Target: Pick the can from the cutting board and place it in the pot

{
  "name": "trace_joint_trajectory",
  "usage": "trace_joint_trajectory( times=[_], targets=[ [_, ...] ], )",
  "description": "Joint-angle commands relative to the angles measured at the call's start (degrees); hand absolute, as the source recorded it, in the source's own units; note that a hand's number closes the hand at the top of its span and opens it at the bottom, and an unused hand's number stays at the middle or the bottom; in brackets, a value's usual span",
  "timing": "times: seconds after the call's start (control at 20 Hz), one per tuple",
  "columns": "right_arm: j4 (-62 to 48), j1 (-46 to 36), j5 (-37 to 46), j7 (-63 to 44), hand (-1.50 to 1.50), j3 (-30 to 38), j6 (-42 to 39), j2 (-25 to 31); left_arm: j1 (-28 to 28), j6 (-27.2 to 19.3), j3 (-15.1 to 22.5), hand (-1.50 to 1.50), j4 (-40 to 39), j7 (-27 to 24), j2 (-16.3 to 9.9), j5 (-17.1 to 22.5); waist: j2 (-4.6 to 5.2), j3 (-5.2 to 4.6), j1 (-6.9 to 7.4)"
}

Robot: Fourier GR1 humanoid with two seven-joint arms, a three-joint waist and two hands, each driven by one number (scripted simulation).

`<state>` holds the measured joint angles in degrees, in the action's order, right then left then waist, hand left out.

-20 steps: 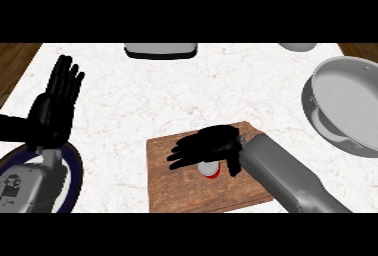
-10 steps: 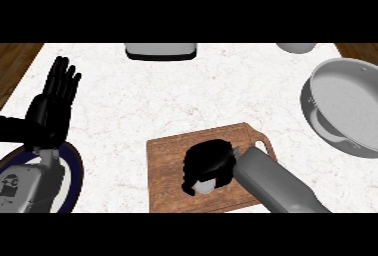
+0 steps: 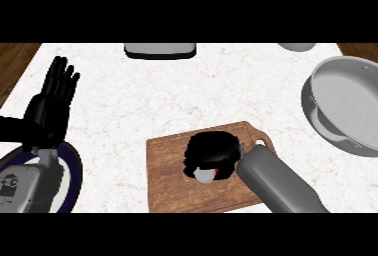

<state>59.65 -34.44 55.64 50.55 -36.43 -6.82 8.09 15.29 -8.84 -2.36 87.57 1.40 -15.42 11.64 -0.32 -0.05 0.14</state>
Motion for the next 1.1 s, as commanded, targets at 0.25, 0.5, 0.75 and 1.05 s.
trace_joint_trajectory(
  times=[0.25,0.5,0.75,1.05],
  targets=[
    [-10.14,-3.19,-1.86,-39.99,1.5,24.27,8.0,-0.59,-0.64,-0.93,-1.09,0.0,0.23,-0.05,-0.3,-0.09,0.43,-0.21,-3.14],
    [-10.94,-9.02,1.75,-63.28,1.5,32.41,18.92,-2.59,-0.94,-0.63,-0.22,0.0,0.48,0.04,0.21,-0.2,0.03,-0.3,-1.21],
    [-11.39,-17.2,11.65,-86.29,1.5,35.63,28.37,-2.17,-0.35,-0.17,0.66,0.0,0.59,0.28,0.25,-0.55,0.04,-0.34,0.63],
    [-14.4,-23.47,29.21,-109.79,1.5,34.88,32.86,1.4,1.51,-1.11,1.1,0.0,1.56,2.14,0.76,-0.75,0.19,-0.11,0.77]
  ],
)
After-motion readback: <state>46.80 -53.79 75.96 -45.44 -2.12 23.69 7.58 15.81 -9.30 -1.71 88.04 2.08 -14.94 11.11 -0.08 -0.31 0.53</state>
